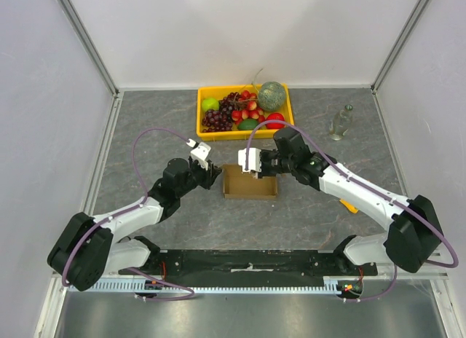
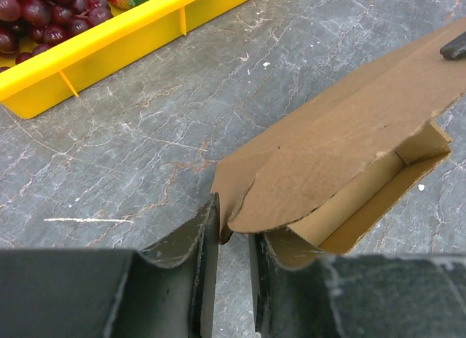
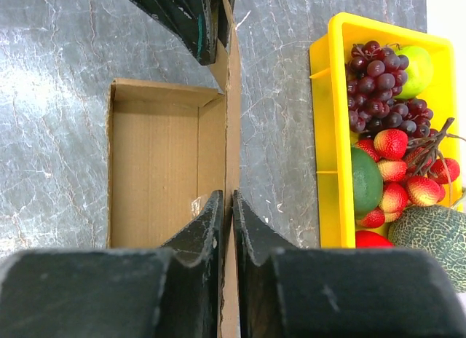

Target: Fold the paper box

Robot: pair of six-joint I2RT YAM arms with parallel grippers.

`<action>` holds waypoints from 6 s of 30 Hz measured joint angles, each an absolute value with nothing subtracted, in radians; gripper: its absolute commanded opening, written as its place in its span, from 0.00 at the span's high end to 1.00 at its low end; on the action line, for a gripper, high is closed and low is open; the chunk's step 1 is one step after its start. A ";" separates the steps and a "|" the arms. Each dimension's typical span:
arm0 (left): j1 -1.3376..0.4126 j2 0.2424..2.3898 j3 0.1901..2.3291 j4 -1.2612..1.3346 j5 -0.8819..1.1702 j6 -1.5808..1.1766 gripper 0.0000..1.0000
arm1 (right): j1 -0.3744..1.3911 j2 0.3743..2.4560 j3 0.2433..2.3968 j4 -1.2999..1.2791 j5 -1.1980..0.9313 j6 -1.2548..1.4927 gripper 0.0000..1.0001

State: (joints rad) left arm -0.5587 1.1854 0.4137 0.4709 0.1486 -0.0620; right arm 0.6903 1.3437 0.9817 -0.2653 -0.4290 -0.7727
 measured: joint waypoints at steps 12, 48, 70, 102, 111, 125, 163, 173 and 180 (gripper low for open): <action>-0.559 1.209 0.422 0.472 0.156 -0.061 0.82 | 0.661 1.327 0.964 -0.132 -0.436 -0.566 0.35; -0.559 1.251 0.466 0.450 0.159 -0.062 0.82 | 0.491 0.970 0.379 0.352 -0.062 0.124 0.51; -0.559 1.255 0.480 0.450 0.160 -0.070 0.82 | 0.479 1.077 0.377 0.382 -0.107 0.138 0.75; -0.623 1.317 0.514 0.457 0.128 -0.194 0.87 | 0.501 1.104 0.438 0.351 -0.123 0.270 0.82; -0.648 1.318 0.513 0.467 0.089 -0.210 0.89 | 0.525 1.106 0.410 0.397 -0.073 0.280 0.81; -0.694 1.275 0.400 0.587 0.027 -0.232 0.93 | 0.575 1.045 0.299 0.508 -0.047 0.279 0.78; -0.830 1.203 0.277 0.655 -0.030 -0.279 0.95 | 0.640 0.669 0.244 0.201 -0.078 0.254 0.35; -0.852 1.203 0.277 0.653 -0.052 -0.279 0.96 | 0.640 0.490 0.412 -0.089 -0.079 0.204 0.33; -0.876 1.205 0.277 0.652 -0.062 -0.279 0.96 | 0.640 0.578 0.530 -0.144 -0.174 0.130 0.34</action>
